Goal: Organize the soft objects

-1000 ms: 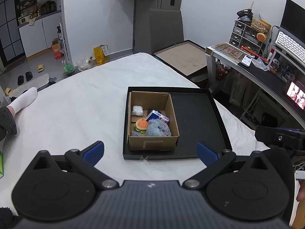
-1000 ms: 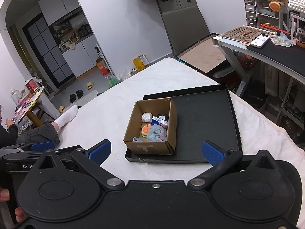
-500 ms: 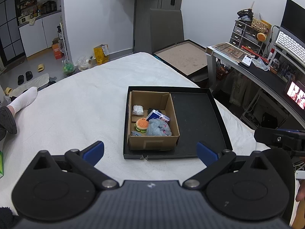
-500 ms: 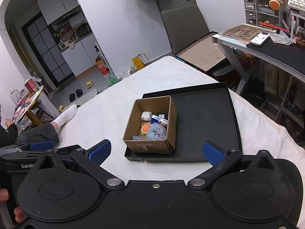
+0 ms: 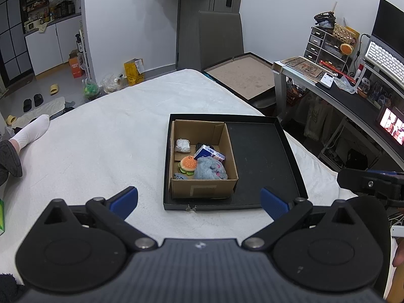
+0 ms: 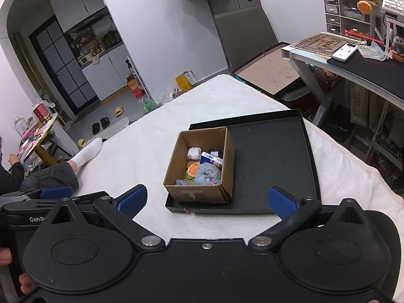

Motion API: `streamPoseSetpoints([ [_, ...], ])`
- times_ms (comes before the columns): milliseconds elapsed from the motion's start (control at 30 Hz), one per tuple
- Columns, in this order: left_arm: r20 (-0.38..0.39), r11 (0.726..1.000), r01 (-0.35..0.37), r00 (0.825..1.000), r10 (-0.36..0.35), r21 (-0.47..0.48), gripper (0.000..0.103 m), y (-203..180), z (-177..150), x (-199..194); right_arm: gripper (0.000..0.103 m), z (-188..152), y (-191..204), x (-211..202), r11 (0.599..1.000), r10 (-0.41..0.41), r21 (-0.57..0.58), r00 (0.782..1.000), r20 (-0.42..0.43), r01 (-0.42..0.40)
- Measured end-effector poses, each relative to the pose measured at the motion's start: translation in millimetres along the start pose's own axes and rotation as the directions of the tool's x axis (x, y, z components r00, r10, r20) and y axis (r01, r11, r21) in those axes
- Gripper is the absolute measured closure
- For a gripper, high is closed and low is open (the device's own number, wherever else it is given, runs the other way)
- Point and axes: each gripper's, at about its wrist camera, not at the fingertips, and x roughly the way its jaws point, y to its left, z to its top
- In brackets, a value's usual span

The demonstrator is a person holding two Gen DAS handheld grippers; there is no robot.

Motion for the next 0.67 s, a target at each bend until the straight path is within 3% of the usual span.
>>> streamPoseSetpoints([
  [667, -0.006, 1.0, 0.004, 1.0, -0.004, 0.028, 0.001, -5.2, -3.5, 7.5, 0.0, -0.8, -0.9, 3.4, 1.0, -0.003, -0.005, 1.0, -0.014, 0.002],
])
